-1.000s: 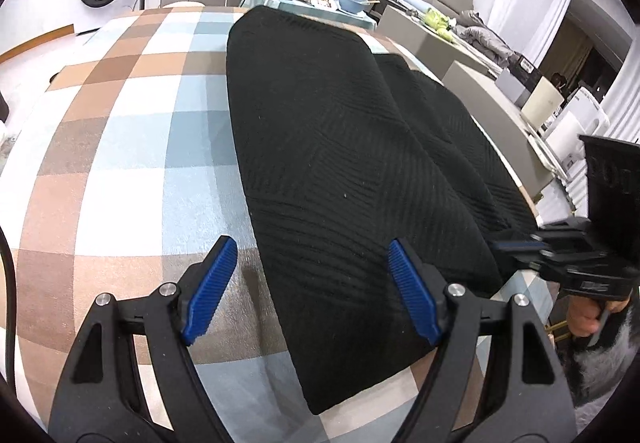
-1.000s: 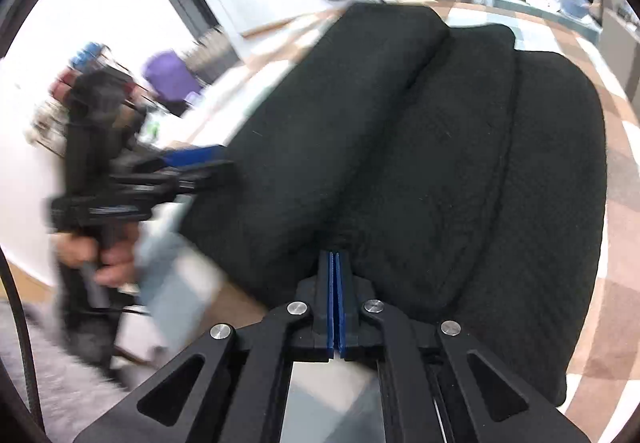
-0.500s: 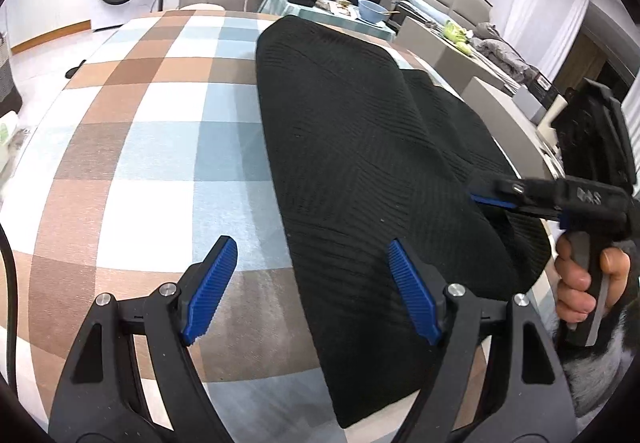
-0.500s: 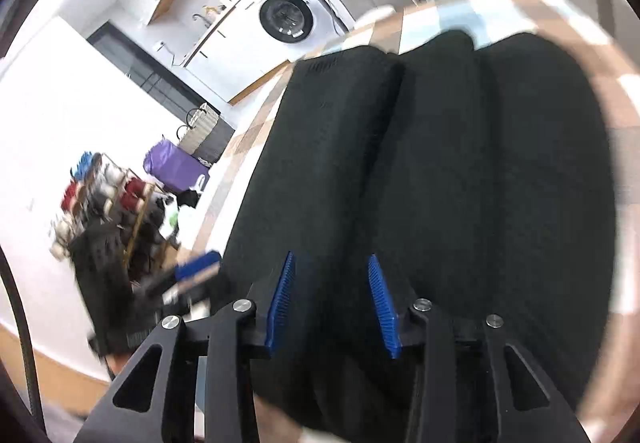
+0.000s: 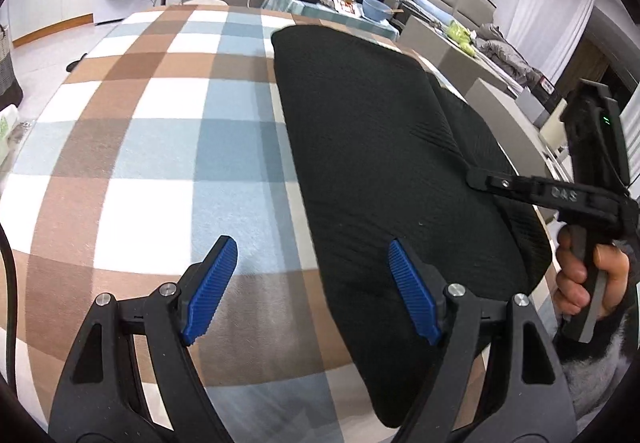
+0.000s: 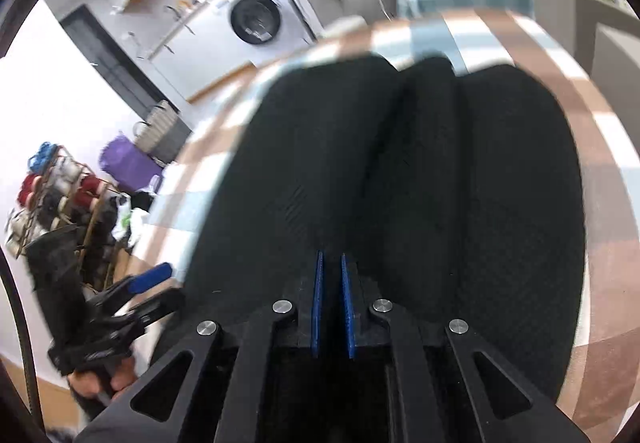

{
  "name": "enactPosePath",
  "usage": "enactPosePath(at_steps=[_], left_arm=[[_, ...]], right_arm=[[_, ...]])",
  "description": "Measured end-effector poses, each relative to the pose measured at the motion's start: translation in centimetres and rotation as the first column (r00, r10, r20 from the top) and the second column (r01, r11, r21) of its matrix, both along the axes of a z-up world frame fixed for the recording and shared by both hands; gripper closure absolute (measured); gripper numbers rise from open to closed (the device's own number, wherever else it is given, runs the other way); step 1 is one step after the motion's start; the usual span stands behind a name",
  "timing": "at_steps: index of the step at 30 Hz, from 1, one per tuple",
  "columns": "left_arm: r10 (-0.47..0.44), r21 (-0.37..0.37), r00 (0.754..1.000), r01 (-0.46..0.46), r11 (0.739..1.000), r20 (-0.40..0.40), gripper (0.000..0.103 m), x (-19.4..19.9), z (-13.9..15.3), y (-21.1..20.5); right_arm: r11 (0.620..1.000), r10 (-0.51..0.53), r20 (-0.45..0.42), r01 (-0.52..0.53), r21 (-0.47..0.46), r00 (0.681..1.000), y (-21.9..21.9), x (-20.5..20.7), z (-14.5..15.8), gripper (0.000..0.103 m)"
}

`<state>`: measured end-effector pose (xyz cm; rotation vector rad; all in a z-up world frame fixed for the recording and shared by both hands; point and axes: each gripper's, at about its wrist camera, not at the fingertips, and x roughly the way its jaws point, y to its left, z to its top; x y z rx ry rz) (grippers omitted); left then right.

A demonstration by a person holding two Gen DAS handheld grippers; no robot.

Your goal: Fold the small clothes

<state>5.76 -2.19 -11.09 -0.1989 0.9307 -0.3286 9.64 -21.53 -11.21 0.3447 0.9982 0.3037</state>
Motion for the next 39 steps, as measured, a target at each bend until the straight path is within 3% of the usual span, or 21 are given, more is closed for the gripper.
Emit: enactPosePath(at_steps=[2, 4, 7, 9, 11, 12, 16, 18, 21, 25, 28, 31, 35, 39], left_arm=[[-0.033, 0.0, 0.999, 0.033, 0.999, -0.006, 0.028, -0.5, 0.0, -0.4], [-0.068, -0.001, 0.998, 0.068, 0.998, -0.006, 0.028, -1.1, -0.1, -0.7], [-0.133, -0.014, 0.991, 0.133, 0.991, -0.029, 0.028, -2.2, -0.5, -1.2], [-0.162, 0.019, 0.986, 0.163, 0.986, -0.034, 0.028, -2.9, -0.8, -1.8], [-0.174, 0.059, 0.984, 0.176, 0.983, -0.034, 0.028, -3.4, -1.0, -2.1], [-0.177, 0.071, 0.984, 0.179, 0.981, -0.027, 0.028, -3.7, -1.0, -2.2], [-0.172, 0.078, 0.984, 0.174, 0.982, -0.032, 0.026, -3.9, -0.9, -2.0], [-0.167, 0.079, 0.985, 0.17, 0.982, -0.037, 0.026, -4.0, -0.8, -1.7], [-0.156, 0.091, 0.987, 0.159, 0.983, -0.037, 0.026, -3.9, -0.9, -1.3], [-0.137, 0.063, 0.99, 0.138, 0.988, -0.029, 0.026, -3.8, -0.7, -0.7], [-0.108, 0.037, 0.994, 0.109, 0.993, -0.016, 0.026, -3.0, -0.5, -0.3], [-0.08, -0.013, 0.997, 0.08, 0.997, -0.009, 0.026, -1.5, -0.5, -0.3], [-0.04, -0.029, 0.999, 0.039, 0.999, -0.026, 0.026, 1.1, -0.8, -1.2], [-0.01, -0.04, 1.0, 0.009, 0.999, -0.025, 0.028, 3.1, -1.1, -2.0]], right_arm=[[0.994, 0.022, -0.031, -0.019, 0.104, 0.999, -0.2, -0.8, -0.5, 0.079], [0.98, 0.084, -0.037, -0.075, 0.183, 0.996, -0.6, -2.5, -0.7, 0.062], [0.953, 0.199, -0.027, -0.187, 0.237, 0.98, 0.1, -4.9, -0.9, 0.062], [0.945, 0.253, -0.005, -0.246, 0.215, 0.967, 0.8, -6.2, -1.1, 0.062], [0.945, 0.298, 0.012, -0.297, 0.136, 0.954, 2.0, -6.7, -1.3, 0.077], [0.94, 0.323, 0.014, -0.322, 0.116, 0.946, 2.6, -6.8, -1.2, 0.094], [0.916, 0.387, 0.071, -0.393, 0.082, 0.919, 3.6, -7.2, 1.3, 0.096], [0.92, 0.393, -0.003, -0.393, 0.001, 0.92, 3.8, -7.3, 0.6, 0.097], [0.932, 0.359, -0.076, -0.361, -0.018, 0.93, 2.2, -7.4, -0.8, 0.096], [0.945, 0.326, -0.029, -0.326, 0.005, 0.945, 0.9, -7.8, 0.3, 0.084], [0.98, 0.195, 0.014, -0.196, 0.023, 0.981, -1.7, -7.0, 1.1, 0.078], [0.997, 0.068, -0.016, -0.067, 0.025, 0.998, -4.3, -5.8, 0.0, 0.078], [0.996, 0.046, 0.0, -0.046, 0.082, 0.999, -4.6, -4.4, -1.1, 0.078], [0.997, -0.001, 0.031, -0.002, 0.076, 1.0, -4.6, -3.1, -1.3, 0.079]])
